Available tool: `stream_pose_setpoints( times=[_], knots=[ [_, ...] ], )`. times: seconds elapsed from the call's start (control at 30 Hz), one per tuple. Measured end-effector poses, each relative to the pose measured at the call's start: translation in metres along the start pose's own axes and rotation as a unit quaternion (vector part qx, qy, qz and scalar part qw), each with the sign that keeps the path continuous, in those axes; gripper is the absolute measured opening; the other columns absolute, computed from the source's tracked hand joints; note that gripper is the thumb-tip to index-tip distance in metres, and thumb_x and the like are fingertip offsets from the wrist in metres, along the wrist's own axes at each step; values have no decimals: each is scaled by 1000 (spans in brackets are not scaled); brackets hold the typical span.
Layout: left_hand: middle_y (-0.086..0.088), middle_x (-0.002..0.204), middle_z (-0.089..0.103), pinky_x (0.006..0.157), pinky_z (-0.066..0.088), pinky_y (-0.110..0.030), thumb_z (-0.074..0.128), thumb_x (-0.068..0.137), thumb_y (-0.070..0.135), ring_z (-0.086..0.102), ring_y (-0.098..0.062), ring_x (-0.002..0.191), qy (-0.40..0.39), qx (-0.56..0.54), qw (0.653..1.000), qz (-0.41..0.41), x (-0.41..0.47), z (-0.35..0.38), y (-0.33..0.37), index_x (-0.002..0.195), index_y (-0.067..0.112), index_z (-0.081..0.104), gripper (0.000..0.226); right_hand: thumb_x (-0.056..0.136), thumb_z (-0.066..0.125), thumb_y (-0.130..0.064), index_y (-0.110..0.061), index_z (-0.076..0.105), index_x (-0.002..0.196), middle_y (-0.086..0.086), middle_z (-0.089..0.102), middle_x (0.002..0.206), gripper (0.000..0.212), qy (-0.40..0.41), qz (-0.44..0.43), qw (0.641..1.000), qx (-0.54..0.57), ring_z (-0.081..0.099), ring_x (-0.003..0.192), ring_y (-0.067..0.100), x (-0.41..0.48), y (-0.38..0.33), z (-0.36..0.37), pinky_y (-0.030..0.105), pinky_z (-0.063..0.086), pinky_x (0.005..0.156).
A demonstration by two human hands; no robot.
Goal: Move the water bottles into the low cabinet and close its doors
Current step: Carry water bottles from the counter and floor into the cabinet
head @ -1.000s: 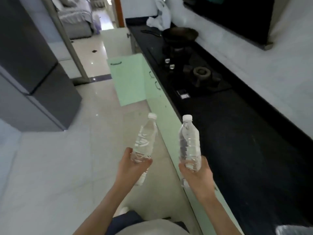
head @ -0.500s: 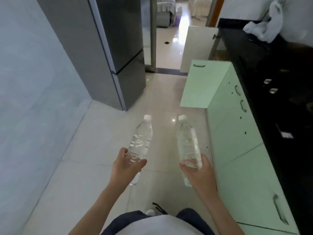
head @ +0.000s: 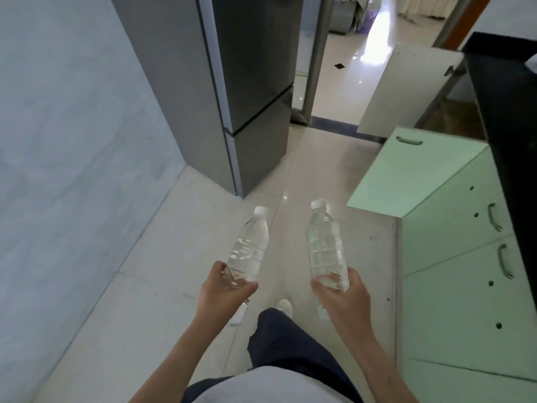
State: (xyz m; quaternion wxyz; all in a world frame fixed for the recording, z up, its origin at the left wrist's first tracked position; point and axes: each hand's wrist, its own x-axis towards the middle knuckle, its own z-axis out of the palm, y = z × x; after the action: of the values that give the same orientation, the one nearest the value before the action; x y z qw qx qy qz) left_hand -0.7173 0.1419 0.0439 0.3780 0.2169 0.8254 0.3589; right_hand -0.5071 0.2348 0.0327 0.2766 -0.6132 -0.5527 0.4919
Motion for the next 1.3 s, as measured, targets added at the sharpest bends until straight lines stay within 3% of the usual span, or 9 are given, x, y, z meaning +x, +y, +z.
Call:
stream_pose_setpoints(
  times=[0.1, 0.3, 0.37, 0.53, 0.77, 1.0, 1.13, 1.23, 1.3],
  knots=[
    [6, 78, 71, 64, 60, -37, 81, 66, 30, 70, -10, 65, -9, 6, 1000, 14, 53, 10, 54, 92, 21, 55, 39, 73, 83, -22, -16, 64, 103, -2, 70, 84, 36, 2, -16, 1000, -8, 67, 63, 8, 68, -33, 2, 21, 53, 52],
    [6, 82, 68, 60, 53, -29, 82, 69, 32, 68, -13, 73, 2, 9, 999, 48, 157, 19, 153, 93, 20, 53, 40, 74, 84, -21, -17, 60, 105, -3, 68, 88, 39, 33, -48, 998, -16, 68, 66, 10, 186, -100, 5, 24, 56, 50],
    [5, 82, 69, 60, 53, -30, 83, 70, 31, 68, -14, 73, 1, 6, 999, 43, 191, 25, 173, 92, 19, 53, 39, 75, 84, -22, -17, 61, 105, -2, 69, 87, 38, 39, -38, 998, -13, 69, 65, 11, 220, -109, 11, 27, 57, 51],
    [3, 77, 69, 67, 58, -39, 82, 65, 31, 70, -18, 71, -16, 5, 1000, 9, 293, 40, 206, 87, 20, 53, 38, 73, 85, -21, -16, 63, 101, 1, 70, 87, 36, 46, 0, 999, -2, 66, 62, 3, 310, -121, 45, 17, 51, 50],
    [5, 78, 69, 63, 55, -35, 81, 66, 34, 68, -13, 69, -58, 38, 996, 52, 448, 43, 306, 90, 22, 53, 39, 72, 85, -20, -15, 63, 99, 0, 70, 85, 35, 81, 7, 997, 13, 66, 61, 2, 451, -194, 91, 17, 50, 49],
    [1, 77, 59, 38, 36, -8, 75, 80, 16, 55, 3, 47, -120, 51, 985, 114, 569, 80, 436, 99, 10, 51, 31, 74, 85, -18, -17, 60, 102, -2, 68, 84, 38, 123, 3, 991, 46, 67, 66, 6, 571, -258, 83, 23, 56, 54],
    [-6, 83, 65, 42, 42, -13, 78, 76, 14, 60, -12, 61, -145, 63, 982, 100, 619, 128, 480, 97, 9, 53, 32, 73, 85, -17, -17, 62, 97, 0, 69, 82, 34, 152, 43, 986, 58, 67, 63, 7, 640, -260, 61, 20, 53, 53],
    [-3, 83, 68, 55, 52, -28, 83, 71, 25, 67, -17, 70, -163, 103, 976, 97, 656, 174, 512, 94, 17, 54, 38, 71, 85, -17, -19, 63, 94, 1, 71, 80, 32, 171, 78, 980, 73, 70, 67, 14, 700, -256, 38, 31, 58, 59],
    [3, 81, 69, 58, 51, -28, 85, 66, 32, 67, -15, 71, -180, 139, 967, 114, 678, 209, 545, 91, 22, 53, 42, 70, 86, -20, -22, 62, 90, 0, 71, 79, 31, 188, 84, 976, 71, 70, 68, 16, 742, -259, 15, 34, 59, 61]
  ],
)
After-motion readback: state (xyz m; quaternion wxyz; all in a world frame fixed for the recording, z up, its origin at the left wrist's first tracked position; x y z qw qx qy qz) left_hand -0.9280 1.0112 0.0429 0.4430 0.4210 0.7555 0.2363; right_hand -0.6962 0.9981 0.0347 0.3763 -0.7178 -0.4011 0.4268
